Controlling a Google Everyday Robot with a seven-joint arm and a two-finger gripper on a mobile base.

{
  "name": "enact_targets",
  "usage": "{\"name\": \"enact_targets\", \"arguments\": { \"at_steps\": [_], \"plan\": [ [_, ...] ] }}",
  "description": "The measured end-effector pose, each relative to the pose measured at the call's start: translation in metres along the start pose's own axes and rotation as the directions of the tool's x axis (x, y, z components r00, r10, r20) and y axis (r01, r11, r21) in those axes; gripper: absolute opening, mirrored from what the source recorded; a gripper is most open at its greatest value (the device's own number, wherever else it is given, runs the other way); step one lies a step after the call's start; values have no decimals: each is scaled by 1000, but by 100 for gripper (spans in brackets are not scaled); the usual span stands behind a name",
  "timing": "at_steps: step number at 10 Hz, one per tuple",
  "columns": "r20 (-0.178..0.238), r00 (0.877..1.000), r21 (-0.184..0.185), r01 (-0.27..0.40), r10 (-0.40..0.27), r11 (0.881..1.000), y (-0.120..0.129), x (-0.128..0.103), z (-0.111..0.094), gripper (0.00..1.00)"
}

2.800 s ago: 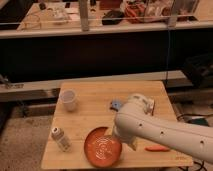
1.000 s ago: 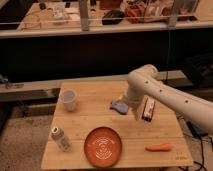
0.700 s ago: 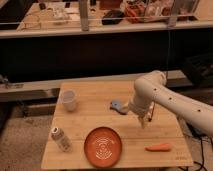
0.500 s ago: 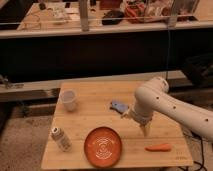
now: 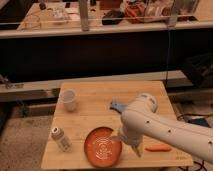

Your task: Move the arm in a circular motion

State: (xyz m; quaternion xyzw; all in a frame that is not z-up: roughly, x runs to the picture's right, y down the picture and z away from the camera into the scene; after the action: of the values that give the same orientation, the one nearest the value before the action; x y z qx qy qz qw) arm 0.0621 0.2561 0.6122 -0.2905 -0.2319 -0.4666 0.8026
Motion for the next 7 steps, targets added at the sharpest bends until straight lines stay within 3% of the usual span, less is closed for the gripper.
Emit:
{"name": "enact_targets", "arguments": {
  "at_steps": [2, 4, 7],
  "plan": [
    [8, 995, 19, 101, -101, 995, -32, -26, -8, 80],
    [5, 985, 40, 174, -175, 984, -60, -38, -17, 80],
    [24, 979, 36, 200, -201, 979, -91, -23, -18, 80]
  ]
}}
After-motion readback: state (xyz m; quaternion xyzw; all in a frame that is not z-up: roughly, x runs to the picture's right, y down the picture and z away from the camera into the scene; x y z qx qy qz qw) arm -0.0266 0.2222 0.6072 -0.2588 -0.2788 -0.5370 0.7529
